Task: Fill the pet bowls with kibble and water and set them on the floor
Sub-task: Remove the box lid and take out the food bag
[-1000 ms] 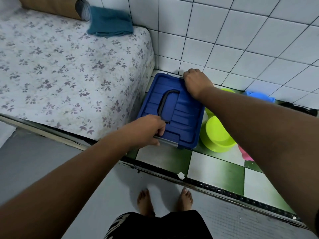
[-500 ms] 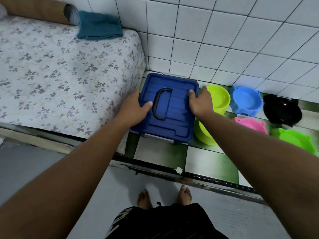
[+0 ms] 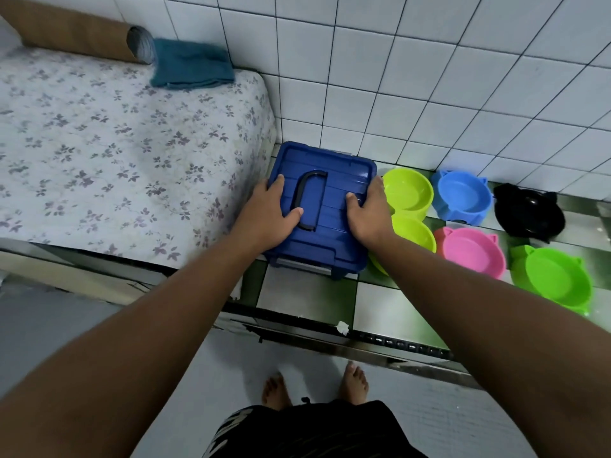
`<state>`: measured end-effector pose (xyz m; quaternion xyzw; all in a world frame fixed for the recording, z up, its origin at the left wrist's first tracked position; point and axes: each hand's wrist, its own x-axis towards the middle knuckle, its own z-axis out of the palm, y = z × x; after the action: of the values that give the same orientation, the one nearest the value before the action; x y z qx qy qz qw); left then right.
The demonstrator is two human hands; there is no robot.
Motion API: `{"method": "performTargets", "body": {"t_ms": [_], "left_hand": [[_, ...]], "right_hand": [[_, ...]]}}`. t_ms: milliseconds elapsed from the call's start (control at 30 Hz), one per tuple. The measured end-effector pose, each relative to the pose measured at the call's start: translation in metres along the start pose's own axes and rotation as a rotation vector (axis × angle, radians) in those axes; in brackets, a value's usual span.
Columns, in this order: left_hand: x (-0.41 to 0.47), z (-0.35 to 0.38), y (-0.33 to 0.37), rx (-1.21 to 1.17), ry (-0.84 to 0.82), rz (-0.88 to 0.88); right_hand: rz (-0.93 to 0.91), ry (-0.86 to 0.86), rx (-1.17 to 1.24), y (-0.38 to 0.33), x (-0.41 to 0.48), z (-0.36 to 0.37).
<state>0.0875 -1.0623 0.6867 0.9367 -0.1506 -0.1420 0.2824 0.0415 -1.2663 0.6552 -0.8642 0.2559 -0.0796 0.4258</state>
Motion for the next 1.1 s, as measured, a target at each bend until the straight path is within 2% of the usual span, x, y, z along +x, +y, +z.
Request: {"method": "performTargets", "body": {"t_ms": [267, 400, 567, 833, 1100], "left_hand": [[-0.006, -0.04, 0.023, -0.022, 0.143, 0.02], [-0.001, -0.088, 0.025, 0.074, 0.236, 0.008], [-0.001, -0.148, -0.021, 0.153, 0.281, -0.064], [-0.019, -0.204, -0.11, 0.094, 0.275, -0.198], [-0.011, -0.217, -0.15, 0.166, 0.282, -0.195]], "right_hand": [[-0.141, 0.04, -0.036, -0.052, 0.014, -0.027], [-0.203, 0.047, -0.019, -0.101, 0.023, -0.022], [-0.235, -0.085, -0.005, -0.161, 0.014, 0.022], [-0.227, -0.303, -0.032, -0.23, -0.015, 0.114], [-0.199, -0.31, -0.254, -0.257, -0.018, 0.153]]}}
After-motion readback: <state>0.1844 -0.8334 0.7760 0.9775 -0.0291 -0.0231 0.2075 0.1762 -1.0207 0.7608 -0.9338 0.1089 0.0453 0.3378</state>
